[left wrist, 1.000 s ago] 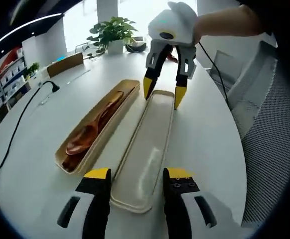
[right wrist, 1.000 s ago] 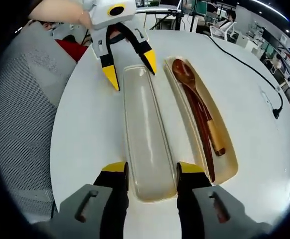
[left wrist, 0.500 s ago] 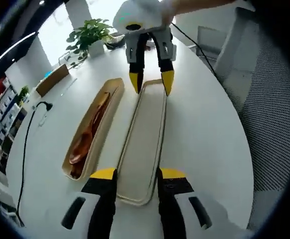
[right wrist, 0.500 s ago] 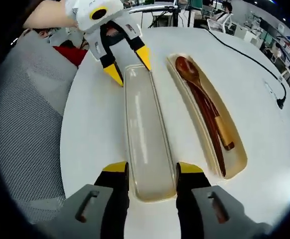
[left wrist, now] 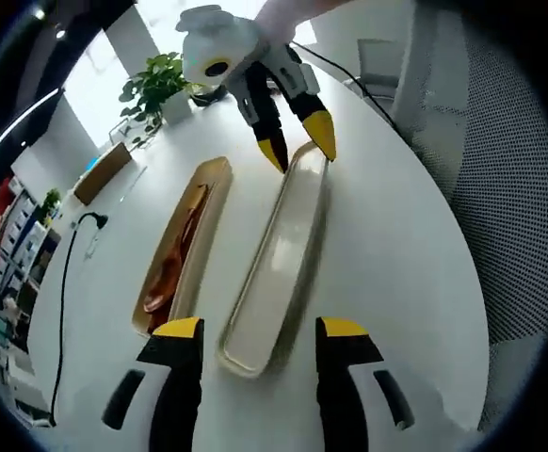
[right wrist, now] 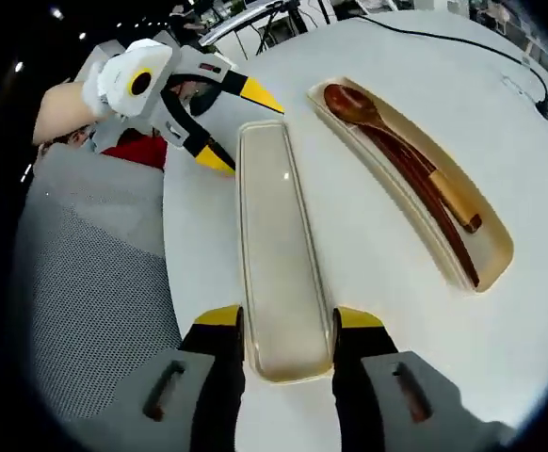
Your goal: Arrange the utensils inside the cutlery case until each visible utensil rests in its matching compartment.
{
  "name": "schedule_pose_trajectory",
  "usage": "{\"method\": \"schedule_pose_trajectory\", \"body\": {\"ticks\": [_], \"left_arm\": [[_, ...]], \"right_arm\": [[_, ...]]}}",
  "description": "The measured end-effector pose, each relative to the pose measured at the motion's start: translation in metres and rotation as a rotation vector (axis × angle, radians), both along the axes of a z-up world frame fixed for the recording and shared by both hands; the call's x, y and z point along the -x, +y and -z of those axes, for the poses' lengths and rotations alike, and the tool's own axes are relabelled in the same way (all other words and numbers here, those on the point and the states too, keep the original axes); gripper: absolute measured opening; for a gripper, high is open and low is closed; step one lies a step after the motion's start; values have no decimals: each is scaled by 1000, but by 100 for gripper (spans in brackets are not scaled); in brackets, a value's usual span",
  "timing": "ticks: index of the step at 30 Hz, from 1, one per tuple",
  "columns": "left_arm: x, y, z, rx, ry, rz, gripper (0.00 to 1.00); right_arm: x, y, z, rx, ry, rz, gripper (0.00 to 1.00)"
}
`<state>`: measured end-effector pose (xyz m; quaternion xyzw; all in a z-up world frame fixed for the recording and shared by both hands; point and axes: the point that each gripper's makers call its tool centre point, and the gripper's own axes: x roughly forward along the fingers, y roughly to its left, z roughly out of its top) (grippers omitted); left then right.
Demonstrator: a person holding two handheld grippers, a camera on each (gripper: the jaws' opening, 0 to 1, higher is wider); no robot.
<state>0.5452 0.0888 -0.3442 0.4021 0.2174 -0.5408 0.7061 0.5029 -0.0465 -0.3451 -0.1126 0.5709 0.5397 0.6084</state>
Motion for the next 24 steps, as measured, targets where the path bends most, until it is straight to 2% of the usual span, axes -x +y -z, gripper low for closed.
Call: {"method": "schedule_pose_trajectory", "body": {"ticks": [2,3,5,8,10,13,16,19,20,21,22,23,24], "left_arm": [[0,-4,-2,-6,-33,39,46],[1,-5,-1,-10,-33,44,45],[2,-6,0,-30,-37,67,39],[6,-10,-4,-41,-54,117,21],[5,-11,-5,-51,-68,128,19],[10,-13,-6,-57,-54,149,10],[11,-15,-5,-98,-91,201,8],[10,-17,-7,-99,-95,206,8],[11,-18,-7,-98,-95,207,7],[13,-17,-5,-126,-96,219,7],[12,-18,-5,-128,-117,228,6],[14,-18,-5,-126,-109,232,6],[14,-17,-5,-129,-101,230,5]], "right_arm": [[5,3,-3,-24,58,34,34],[12,2,-7,-27,114,49,34],[16,3,-9,-50,142,45,34],[17,2,-10,-68,167,61,34],[17,0,-11,-71,180,66,34],[21,0,-14,-73,189,57,34],[22,-2,-13,-73,219,59,35],[24,-2,-14,-93,208,29,36],[24,-2,-14,-103,186,3,34],[19,-5,-13,-85,125,-40,34],[15,-3,-14,-91,71,-68,28],[17,0,-20,-127,61,-109,15],[17,3,-24,-138,41,-111,9]]}}
